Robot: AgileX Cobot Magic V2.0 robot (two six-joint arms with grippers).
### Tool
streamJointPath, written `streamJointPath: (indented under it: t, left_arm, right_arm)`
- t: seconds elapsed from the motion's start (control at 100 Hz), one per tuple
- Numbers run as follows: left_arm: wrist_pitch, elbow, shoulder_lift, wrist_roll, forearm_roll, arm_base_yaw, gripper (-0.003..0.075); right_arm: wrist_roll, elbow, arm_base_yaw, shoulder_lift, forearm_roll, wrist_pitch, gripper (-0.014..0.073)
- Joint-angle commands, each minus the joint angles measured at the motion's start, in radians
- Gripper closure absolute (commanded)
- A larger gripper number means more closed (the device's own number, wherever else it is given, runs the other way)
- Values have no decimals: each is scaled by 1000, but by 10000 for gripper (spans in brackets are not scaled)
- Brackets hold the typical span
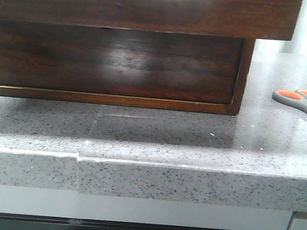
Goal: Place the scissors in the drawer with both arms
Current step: 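Lower the right gripper over the grey-and-orange scissors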
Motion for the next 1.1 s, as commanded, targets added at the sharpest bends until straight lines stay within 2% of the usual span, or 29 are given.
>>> streamJointPath:
  t: [0.0, 0.09, 0.26, 0.34, 0.54, 1.09]
  left_arm:
    - [8, -36, -48, -5, -74, -6, 459]
    - [43, -36, -96, -5, -109, -6, 459]
    - [93, -36, -161, -7, -165, -6, 459]
    - [121, -36, -167, -7, -196, -6, 459]
    - [139, -36, -167, -7, -237, -6, 459]
    - [140, -36, -167, -9, -260, -6, 459]
  right_arm:
    - [-34, -39, -2, 37, -5, -67, 629]
    - [-34, -55, -2, 79, -5, -67, 566]
    - [-34, -109, -2, 196, -5, -70, 277]
    - [-34, -154, -2, 265, -5, -68, 202]
    - [-34, -297, -2, 476, -6, 13, 193]
    - [-34, -787, -2, 1105, -3, 427, 193]
